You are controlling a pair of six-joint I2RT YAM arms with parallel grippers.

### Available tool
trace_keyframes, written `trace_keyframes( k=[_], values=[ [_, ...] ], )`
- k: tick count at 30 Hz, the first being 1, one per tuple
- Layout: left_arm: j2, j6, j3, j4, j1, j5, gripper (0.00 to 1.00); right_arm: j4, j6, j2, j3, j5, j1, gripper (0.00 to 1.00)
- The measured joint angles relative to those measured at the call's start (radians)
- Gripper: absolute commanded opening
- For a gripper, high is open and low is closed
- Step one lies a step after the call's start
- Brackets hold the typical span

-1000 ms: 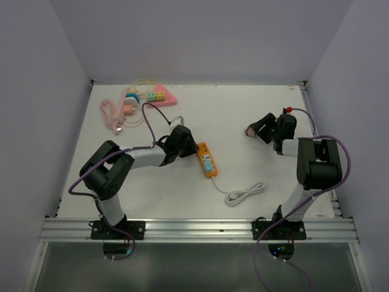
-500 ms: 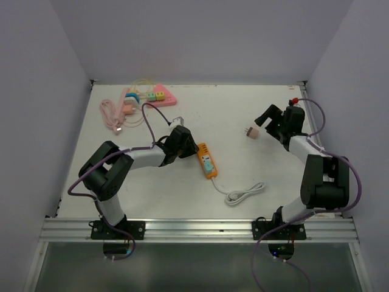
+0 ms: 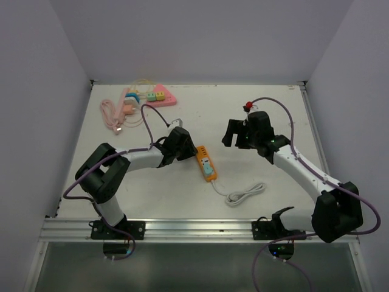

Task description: Pull the plug off the socket

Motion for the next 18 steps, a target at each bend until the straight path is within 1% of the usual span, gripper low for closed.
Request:
trace_keyframes(
  k=[7, 11, 12, 13, 18],
  values=[
    [-0.015, 0.001, -0.008, -0.022, 0.0, 0.009, 0.49, -0.065, 0.01, -0.004, 0.0, 0.05, 0.212, 0.88],
    [-0.018, 0.001, -0.011, -0.023, 0.0, 0.012, 0.49, -0.076, 0.02, 0.029, 0.0, 0.085, 0.324, 0.87],
    [-0.018, 0.001, -0.011, -0.023, 0.0, 0.013, 0.49, -0.082, 0.023, 0.042, 0.0, 0.098, 0.351, 0.82],
    [-0.018, 0.001, -0.011, -0.023, 0.0, 0.013, 0.49, -0.089, 0.025, 0.056, 0.0, 0.108, 0.373, 0.8],
    [-0.018, 0.001, -0.013, -0.021, 0.0, 0.014, 0.49, -0.109, 0.037, 0.122, 0.0, 0.143, 0.455, 0.76]
  ],
)
